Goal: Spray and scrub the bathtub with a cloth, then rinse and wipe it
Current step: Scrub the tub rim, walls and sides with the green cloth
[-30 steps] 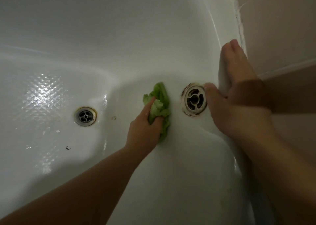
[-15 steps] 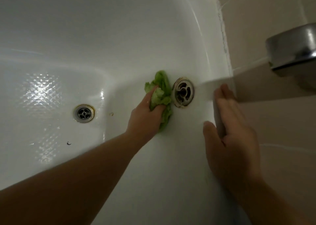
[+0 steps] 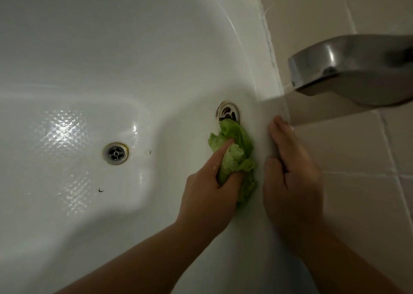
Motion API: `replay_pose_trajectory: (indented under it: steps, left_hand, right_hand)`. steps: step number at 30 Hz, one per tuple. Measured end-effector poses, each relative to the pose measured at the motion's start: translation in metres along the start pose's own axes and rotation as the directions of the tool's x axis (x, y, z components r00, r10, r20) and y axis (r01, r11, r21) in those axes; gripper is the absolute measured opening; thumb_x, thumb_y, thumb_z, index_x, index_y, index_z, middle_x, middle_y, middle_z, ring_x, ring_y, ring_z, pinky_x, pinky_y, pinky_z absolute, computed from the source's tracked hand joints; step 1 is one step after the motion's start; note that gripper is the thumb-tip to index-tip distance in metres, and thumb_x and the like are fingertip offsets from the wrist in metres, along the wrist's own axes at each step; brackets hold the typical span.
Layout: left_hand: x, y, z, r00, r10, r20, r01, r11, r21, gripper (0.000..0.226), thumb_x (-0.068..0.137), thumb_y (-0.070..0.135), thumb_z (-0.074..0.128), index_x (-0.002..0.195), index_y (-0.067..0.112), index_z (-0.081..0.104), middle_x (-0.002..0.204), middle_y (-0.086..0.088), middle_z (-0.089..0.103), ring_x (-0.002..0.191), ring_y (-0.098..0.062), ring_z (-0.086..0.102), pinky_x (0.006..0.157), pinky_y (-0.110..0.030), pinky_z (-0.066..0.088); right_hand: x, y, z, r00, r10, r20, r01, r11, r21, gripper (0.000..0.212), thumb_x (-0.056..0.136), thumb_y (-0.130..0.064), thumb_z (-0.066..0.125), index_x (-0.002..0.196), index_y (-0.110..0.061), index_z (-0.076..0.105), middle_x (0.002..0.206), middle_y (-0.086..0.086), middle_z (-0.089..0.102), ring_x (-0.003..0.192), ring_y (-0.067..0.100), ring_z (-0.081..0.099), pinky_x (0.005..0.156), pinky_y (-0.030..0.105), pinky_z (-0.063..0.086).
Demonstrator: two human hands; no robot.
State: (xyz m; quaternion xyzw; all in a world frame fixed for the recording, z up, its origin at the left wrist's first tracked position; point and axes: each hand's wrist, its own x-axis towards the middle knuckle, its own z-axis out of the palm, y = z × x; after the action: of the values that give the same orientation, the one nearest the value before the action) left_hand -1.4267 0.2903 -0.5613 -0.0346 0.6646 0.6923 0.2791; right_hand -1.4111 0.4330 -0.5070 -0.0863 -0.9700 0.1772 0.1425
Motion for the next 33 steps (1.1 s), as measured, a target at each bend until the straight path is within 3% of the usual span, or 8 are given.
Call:
replay_pose_trajectory:
  steps: [3,9,14,20,24,26,30,33]
  left_hand:
    - [0.002,0.012,-0.002,0.998,0.039,0.046,-0.039,0.999,-0.003,0.052,0.098,0.042,0.065,0.144,0.058,0.047,0.125,0.025,0.068,0.114,0.005,0.063,0.100,-0.030,0.056]
    - [0.016,0.014,0.008,0.996,0.063,-0.062,-0.061,0.997,0.039,0.057,0.101,0.037,0.062,0.147,0.060,0.040,0.131,0.025,0.063,0.114,0.010,0.060,0.095,-0.009,0.048]
    - [-0.010,-0.006,0.002,0.991,-0.132,0.012,0.130,0.987,0.092,0.053,0.100,0.047,0.059,0.144,0.065,0.038,0.129,0.017,0.067,0.112,-0.005,0.065,0.102,-0.034,0.054]
    - [-0.003,-0.020,-0.005,0.995,-0.034,0.089,0.018,0.985,0.171,0.061,0.101,0.038,0.061,0.141,0.073,0.032,0.131,0.019,0.065,0.114,-0.003,0.064,0.100,-0.028,0.054]
    - [0.027,-0.070,-0.022,0.940,-0.341,0.001,0.329,0.908,0.260,0.052,0.099,0.049,0.053,0.149,0.057,0.039,0.136,0.002,0.064,0.120,-0.026,0.060,0.107,-0.041,0.048]
    - [0.027,-0.081,-0.023,0.909,-0.417,-0.001,0.398,0.869,0.294,0.052,0.100,0.046,0.053,0.151,0.050,0.041,0.141,-0.001,0.061,0.124,-0.030,0.058,0.109,-0.042,0.045]
    - [0.021,-0.077,-0.022,0.951,-0.308,0.039,0.292,0.930,0.221,0.051,0.098,0.049,0.057,0.147,0.057,0.043,0.135,0.007,0.064,0.120,-0.022,0.061,0.108,-0.041,0.049]
    - [0.046,-0.096,-0.032,0.945,-0.322,0.047,0.294,0.906,0.305,0.059,0.101,0.041,0.054,0.150,0.063,0.031,0.141,0.006,0.060,0.123,-0.023,0.059,0.107,-0.036,0.047]
  right_hand:
    - [-0.007,-0.002,-0.005,0.998,0.058,0.025,-0.058,0.998,0.029,0.051,0.097,-0.008,0.045,0.147,-0.002,0.054,0.155,0.007,0.050,0.146,0.017,0.045,0.122,0.021,0.030]
    - [-0.015,-0.008,-0.010,0.990,0.118,0.072,-0.118,0.993,-0.013,0.055,0.097,-0.012,0.043,0.151,-0.009,0.052,0.158,-0.003,0.045,0.149,0.013,0.038,0.119,0.009,0.023]
    - [-0.014,-0.012,-0.010,0.980,0.123,0.154,-0.114,0.991,-0.065,0.058,0.099,-0.017,0.045,0.157,-0.013,0.043,0.166,-0.004,0.033,0.156,0.011,0.025,0.123,0.015,0.020]
    - [-0.011,-0.010,-0.007,0.986,0.089,0.141,-0.080,0.995,-0.066,0.057,0.100,-0.015,0.043,0.156,-0.008,0.043,0.166,0.001,0.033,0.156,0.015,0.027,0.124,0.020,0.022]
    - [-0.010,-0.010,-0.005,0.990,0.083,0.117,-0.077,0.996,-0.051,0.058,0.097,-0.013,0.047,0.155,-0.007,0.045,0.165,0.002,0.036,0.154,0.015,0.030,0.124,0.021,0.024]
    - [-0.010,-0.010,-0.005,0.989,0.082,0.123,-0.075,0.995,-0.063,0.061,0.096,-0.016,0.050,0.156,-0.009,0.044,0.166,0.001,0.035,0.154,0.013,0.030,0.124,0.019,0.023]
    - [-0.008,-0.009,-0.004,0.991,0.065,0.119,-0.055,0.995,-0.085,0.065,0.092,-0.018,0.054,0.156,-0.009,0.043,0.166,0.001,0.035,0.154,0.014,0.030,0.123,0.018,0.022]
    - [-0.007,-0.009,-0.004,0.991,0.054,0.121,-0.044,0.995,-0.084,0.066,0.092,-0.016,0.056,0.156,-0.007,0.043,0.166,0.002,0.035,0.154,0.014,0.030,0.122,0.014,0.020]
